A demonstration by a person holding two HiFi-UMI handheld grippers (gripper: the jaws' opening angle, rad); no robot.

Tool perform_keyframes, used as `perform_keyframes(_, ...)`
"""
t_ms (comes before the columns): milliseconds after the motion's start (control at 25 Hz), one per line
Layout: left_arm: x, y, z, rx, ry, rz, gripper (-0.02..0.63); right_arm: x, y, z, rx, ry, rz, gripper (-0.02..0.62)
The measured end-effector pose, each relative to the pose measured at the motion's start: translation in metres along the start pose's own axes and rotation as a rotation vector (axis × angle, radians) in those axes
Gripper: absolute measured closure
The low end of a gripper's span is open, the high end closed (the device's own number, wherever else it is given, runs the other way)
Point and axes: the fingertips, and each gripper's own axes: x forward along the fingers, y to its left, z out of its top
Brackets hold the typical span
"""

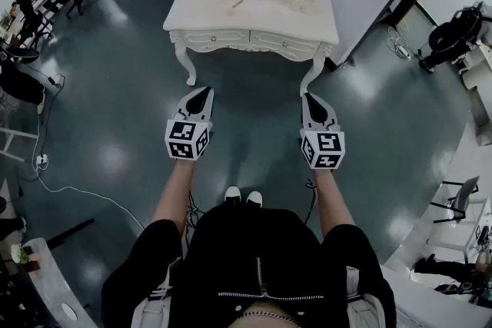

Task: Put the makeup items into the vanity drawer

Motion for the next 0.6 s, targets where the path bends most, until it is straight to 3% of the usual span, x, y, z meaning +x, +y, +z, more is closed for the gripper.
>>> perform_keyframes(600, 0.002, -0.012, -0.005, -0.004, 0.007, 0.011, 0.584, 0.006, 0.001, -0.006, 0.007, -0.019, 0.056, 0.589)
